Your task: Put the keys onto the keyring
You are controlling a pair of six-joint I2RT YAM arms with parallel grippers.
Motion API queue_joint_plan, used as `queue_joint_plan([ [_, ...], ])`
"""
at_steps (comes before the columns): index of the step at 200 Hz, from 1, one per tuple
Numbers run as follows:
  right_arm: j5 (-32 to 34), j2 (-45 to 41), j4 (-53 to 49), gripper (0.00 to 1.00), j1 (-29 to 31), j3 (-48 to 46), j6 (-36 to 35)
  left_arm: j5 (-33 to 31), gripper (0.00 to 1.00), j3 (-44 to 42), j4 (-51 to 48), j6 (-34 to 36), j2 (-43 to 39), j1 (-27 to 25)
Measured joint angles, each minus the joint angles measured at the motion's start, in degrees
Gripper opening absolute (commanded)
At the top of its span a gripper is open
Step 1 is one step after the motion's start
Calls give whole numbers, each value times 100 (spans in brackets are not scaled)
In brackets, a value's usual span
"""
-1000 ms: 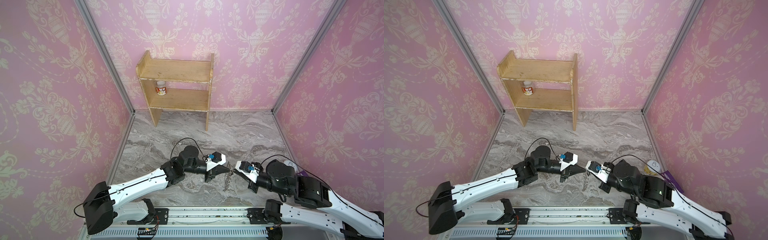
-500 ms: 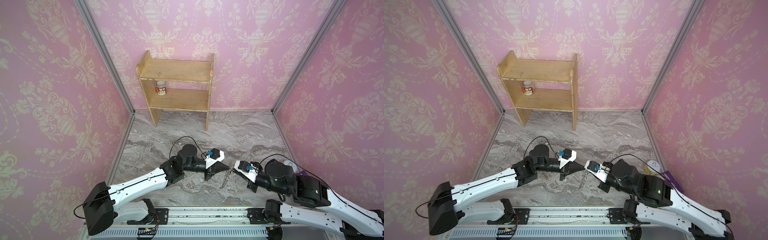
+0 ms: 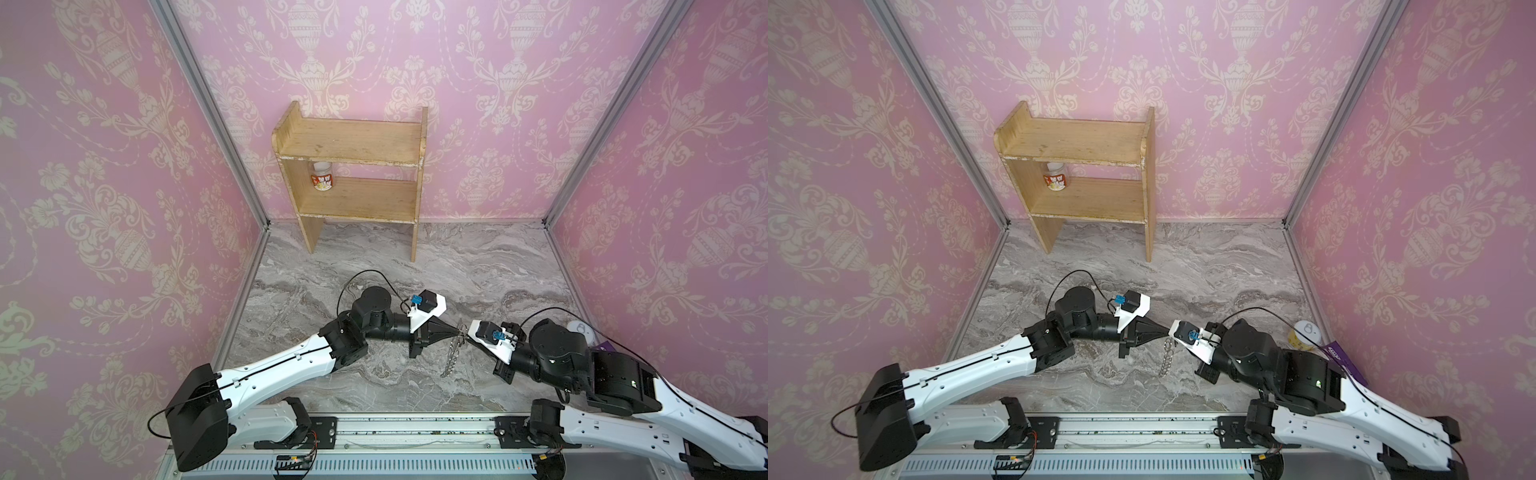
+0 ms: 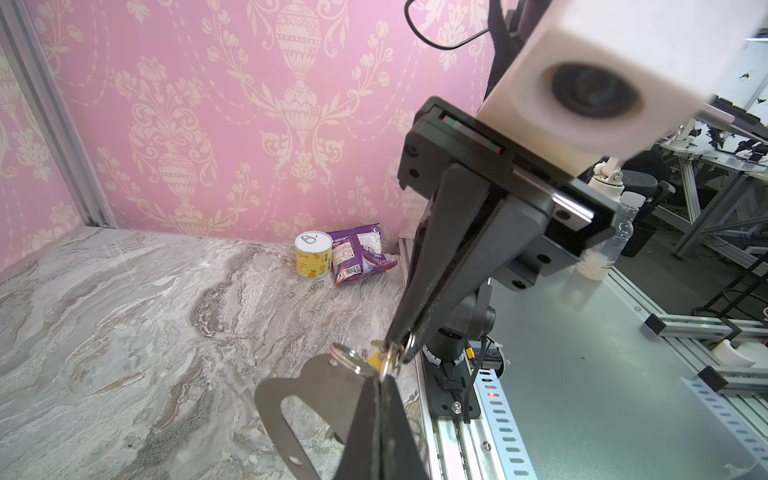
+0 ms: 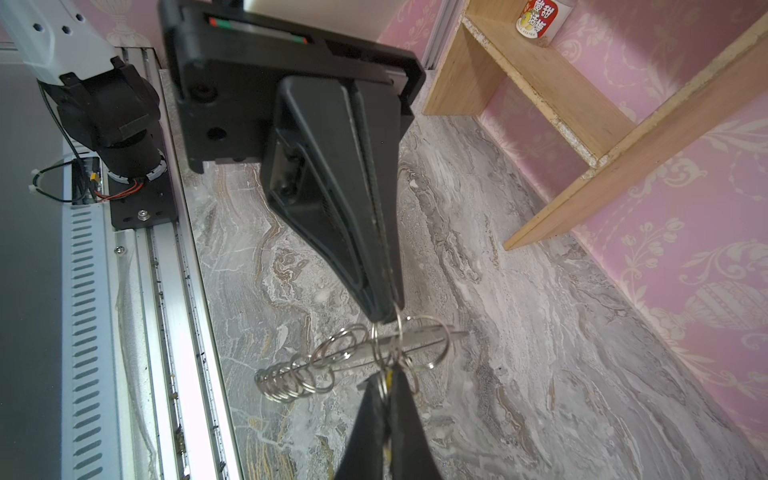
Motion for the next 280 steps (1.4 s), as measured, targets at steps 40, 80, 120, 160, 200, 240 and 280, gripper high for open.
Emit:
queue_joint_plan([
  [40, 48, 2, 28, 0, 13, 0, -22, 48, 0, -55, 262, -195, 42, 33],
  [80, 105, 0, 195, 0, 11, -35, -17, 162, 0, -227, 876, -529, 105, 111],
  [120, 238, -24, 317, 0, 11, -140, -13, 223, 0, -267, 1298, -787, 258, 153],
  [160, 282, -55, 498, 0, 11, -195, -9, 216, 0, -317, 1596, -907, 260, 162],
  [200, 348, -87, 732, 0, 11, -293, 96, 278, 0, -334, 1996, -1027, 387, 190],
  [240, 354, -188, 903, 0, 11, -345, 136, 356, 0, -372, 2559, -1123, 535, 192],
  [280, 291, -251, 898, 16, 15, -350, 144, 350, 0, -494, 2992, -1128, 605, 177],
])
